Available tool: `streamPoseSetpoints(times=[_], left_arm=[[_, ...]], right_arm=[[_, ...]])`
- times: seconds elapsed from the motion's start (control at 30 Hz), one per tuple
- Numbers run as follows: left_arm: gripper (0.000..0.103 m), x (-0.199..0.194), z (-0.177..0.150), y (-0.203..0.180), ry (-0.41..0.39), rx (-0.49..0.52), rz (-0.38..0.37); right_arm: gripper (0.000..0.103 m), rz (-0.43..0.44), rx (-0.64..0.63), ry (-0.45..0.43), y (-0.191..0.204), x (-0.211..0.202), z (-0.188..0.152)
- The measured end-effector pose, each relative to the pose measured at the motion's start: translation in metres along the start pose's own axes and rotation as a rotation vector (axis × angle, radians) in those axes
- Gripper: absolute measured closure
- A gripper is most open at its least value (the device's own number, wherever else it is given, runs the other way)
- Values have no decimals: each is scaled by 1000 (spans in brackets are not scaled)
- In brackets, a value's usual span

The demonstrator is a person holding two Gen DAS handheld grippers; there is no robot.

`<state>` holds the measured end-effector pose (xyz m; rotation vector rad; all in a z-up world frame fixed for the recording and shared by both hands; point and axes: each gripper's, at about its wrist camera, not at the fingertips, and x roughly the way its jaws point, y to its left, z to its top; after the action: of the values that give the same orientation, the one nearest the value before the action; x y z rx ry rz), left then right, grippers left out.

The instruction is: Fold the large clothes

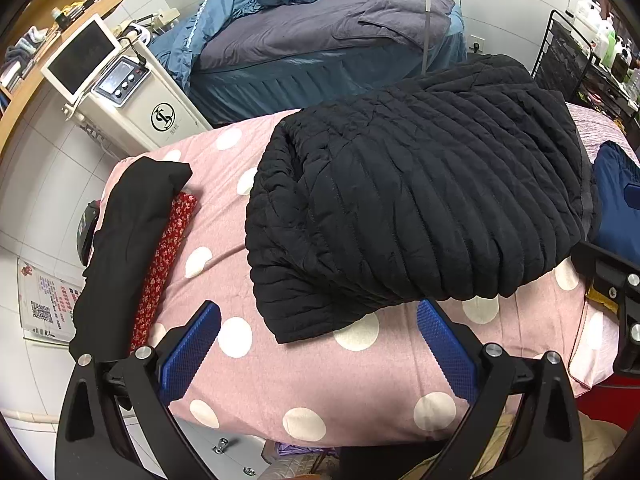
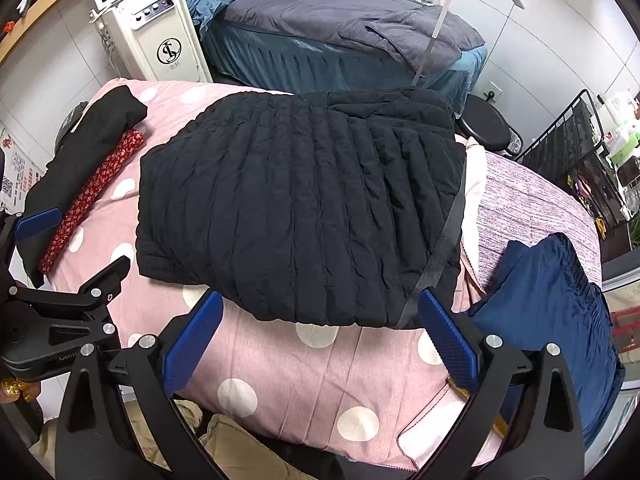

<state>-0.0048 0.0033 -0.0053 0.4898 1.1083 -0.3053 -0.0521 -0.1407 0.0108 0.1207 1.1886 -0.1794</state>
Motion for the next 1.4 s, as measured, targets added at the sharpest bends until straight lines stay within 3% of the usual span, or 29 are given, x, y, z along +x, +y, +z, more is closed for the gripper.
streamPoseSetpoints(times=[1.4], left_arm=[[6,5,-3,6,19,-5,15]], right_arm=[[7,3,2,15,-1,4,-4]])
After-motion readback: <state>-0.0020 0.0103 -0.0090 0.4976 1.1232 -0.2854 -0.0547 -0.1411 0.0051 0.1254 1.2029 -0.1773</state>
